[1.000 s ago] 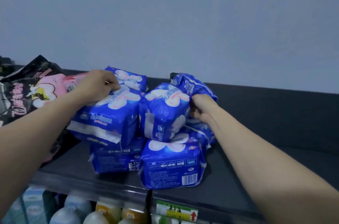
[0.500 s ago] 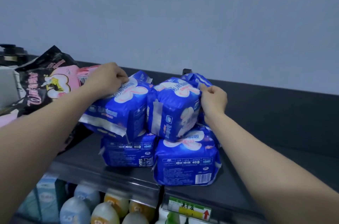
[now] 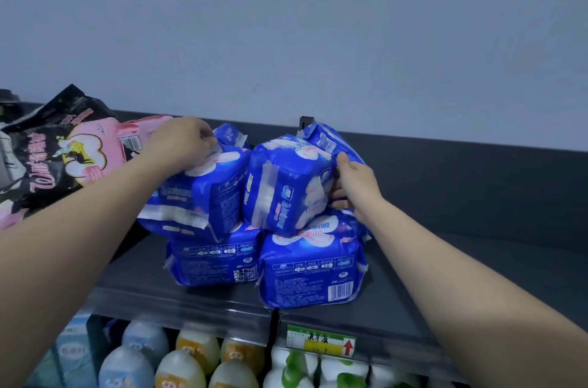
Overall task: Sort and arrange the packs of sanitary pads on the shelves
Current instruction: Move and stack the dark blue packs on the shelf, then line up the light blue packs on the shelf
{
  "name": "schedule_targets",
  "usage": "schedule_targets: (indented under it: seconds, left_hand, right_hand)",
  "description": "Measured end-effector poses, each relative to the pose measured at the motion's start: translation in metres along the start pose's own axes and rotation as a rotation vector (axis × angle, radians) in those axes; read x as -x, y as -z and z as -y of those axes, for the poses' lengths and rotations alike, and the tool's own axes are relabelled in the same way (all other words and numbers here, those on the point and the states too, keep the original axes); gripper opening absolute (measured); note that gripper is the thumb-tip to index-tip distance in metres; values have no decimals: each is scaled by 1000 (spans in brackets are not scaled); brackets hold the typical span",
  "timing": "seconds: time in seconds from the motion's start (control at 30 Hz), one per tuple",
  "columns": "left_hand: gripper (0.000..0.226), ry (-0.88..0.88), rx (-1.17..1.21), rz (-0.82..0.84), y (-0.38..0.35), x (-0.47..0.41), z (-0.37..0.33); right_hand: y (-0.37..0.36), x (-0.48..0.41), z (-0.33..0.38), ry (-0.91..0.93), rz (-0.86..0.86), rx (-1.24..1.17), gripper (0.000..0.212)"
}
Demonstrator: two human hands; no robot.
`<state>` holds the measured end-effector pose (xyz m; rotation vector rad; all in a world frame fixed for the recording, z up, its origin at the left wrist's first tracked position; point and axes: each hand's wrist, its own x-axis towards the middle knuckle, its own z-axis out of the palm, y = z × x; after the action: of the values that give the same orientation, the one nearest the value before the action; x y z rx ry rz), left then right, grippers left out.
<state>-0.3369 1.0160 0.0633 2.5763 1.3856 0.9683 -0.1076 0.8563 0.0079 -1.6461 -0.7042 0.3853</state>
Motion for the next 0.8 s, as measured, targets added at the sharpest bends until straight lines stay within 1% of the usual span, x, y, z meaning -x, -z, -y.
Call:
schedule_targets:
  seconds: [0.1,0.2,0.3,0.4,0.53,0.7,0.8]
  left_hand:
    - [24,9,103,-12,6,-2,-15]
    - [25,-33,149,-9,14,-4,-38]
    - [26,-102,163,-8,19,0,-69]
    - [27,-187,171,28,20,10,-104]
    - [30,-334,143,68,10,30,-152]
    - [32,-530,104,108,-14,76,-227]
    - [39,-630,68,172,-36,113,-269]
  right_hand:
    - [13,6,0,88,-57,162,32]
    - [32,14,1,155,-89,355,22]
    - [58,27,3,188,-84,517,20]
    - [90,42,2,222,-93,675,18]
    - [141,68,-1,206,-81,866,25]
    - [216,114,-11,109,-96,1017,38]
    - [267,151,-22,56,-116,1097,44]
